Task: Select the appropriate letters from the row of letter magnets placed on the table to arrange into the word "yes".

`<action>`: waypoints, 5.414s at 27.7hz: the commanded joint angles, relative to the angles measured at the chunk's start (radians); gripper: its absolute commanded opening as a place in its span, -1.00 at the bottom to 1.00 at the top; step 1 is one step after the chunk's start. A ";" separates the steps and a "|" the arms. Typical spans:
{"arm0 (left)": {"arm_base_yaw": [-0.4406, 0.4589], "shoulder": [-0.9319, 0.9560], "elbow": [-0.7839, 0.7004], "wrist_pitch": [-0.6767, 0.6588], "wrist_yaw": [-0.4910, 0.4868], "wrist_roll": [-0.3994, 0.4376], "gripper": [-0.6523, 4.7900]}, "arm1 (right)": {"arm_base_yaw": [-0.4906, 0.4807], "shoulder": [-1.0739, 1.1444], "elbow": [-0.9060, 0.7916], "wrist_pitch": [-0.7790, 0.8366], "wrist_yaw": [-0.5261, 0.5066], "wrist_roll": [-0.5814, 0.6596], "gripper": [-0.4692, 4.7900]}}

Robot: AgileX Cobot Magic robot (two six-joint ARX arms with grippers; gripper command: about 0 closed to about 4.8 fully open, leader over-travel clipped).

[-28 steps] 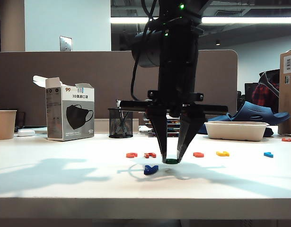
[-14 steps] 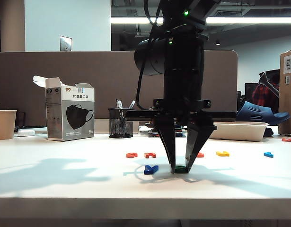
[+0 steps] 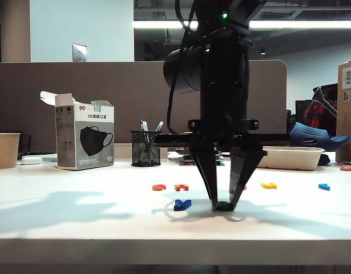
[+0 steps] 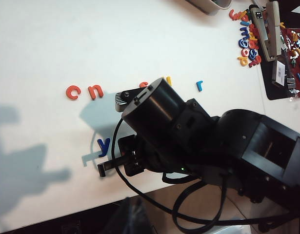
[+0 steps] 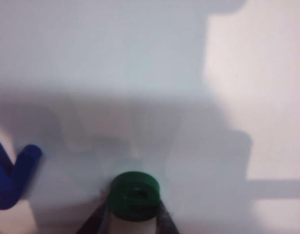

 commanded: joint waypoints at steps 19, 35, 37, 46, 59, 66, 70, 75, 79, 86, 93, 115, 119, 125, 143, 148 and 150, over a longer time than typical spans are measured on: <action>0.000 -0.002 0.003 0.005 0.001 0.004 -0.78 | 0.002 0.005 -0.004 0.036 0.002 0.002 -0.11; 0.000 -0.002 0.003 0.005 0.001 0.004 -0.78 | -0.021 -0.084 -0.002 0.045 0.039 -0.026 -0.05; 0.000 -0.002 0.003 0.005 0.001 0.004 -0.78 | -0.022 -0.107 -0.002 0.051 0.039 -0.030 -0.05; 0.000 -0.002 0.003 0.005 0.001 0.004 -0.78 | -0.088 -0.204 -0.002 0.051 0.034 -0.034 -0.05; 0.000 -0.002 0.003 0.005 0.001 0.004 -0.78 | -0.181 -0.203 -0.002 0.144 0.007 -0.193 0.27; 0.000 -0.002 0.003 0.005 0.001 0.004 -0.78 | -0.239 -0.198 -0.002 0.200 -0.051 -0.296 0.27; 0.000 -0.002 0.003 0.005 0.001 0.004 -0.78 | -0.248 -0.170 -0.002 0.219 -0.053 -0.301 0.27; 0.000 -0.002 0.003 0.005 0.001 0.004 -0.78 | -0.254 -0.116 -0.001 0.240 -0.060 -0.322 0.27; 0.000 -0.002 0.003 0.005 0.001 0.004 -0.78 | -0.254 -0.096 -0.001 0.268 -0.070 -0.344 0.26; 0.000 -0.002 0.003 0.006 0.001 0.004 -0.78 | -0.276 -0.074 -0.001 0.306 -0.090 -0.344 0.26; 0.000 -0.002 0.003 0.005 0.001 0.004 -0.78 | -0.276 -0.047 -0.001 0.326 -0.115 -0.347 0.26; 0.000 -0.002 0.003 0.006 0.001 0.004 -0.78 | -0.276 0.015 -0.001 0.319 -0.127 -0.348 0.25; 0.000 -0.002 0.003 0.005 0.001 0.004 -0.78 | -0.276 0.015 -0.001 0.307 -0.129 -0.348 0.21; 0.000 -0.002 0.003 0.005 0.001 0.004 -0.78 | -0.276 0.015 -0.001 0.293 -0.129 -0.348 0.20; 0.000 -0.002 0.003 0.005 0.001 0.004 -0.78 | -0.296 0.016 -0.001 0.293 -0.130 -0.348 -0.07; 0.000 -0.002 0.003 0.005 0.001 0.004 -0.78 | -0.302 0.016 -0.001 0.289 -0.134 -0.348 -0.07; 0.000 -0.002 0.003 0.005 0.001 0.004 -0.78 | -0.302 0.016 -0.001 0.288 -0.138 -0.348 -0.07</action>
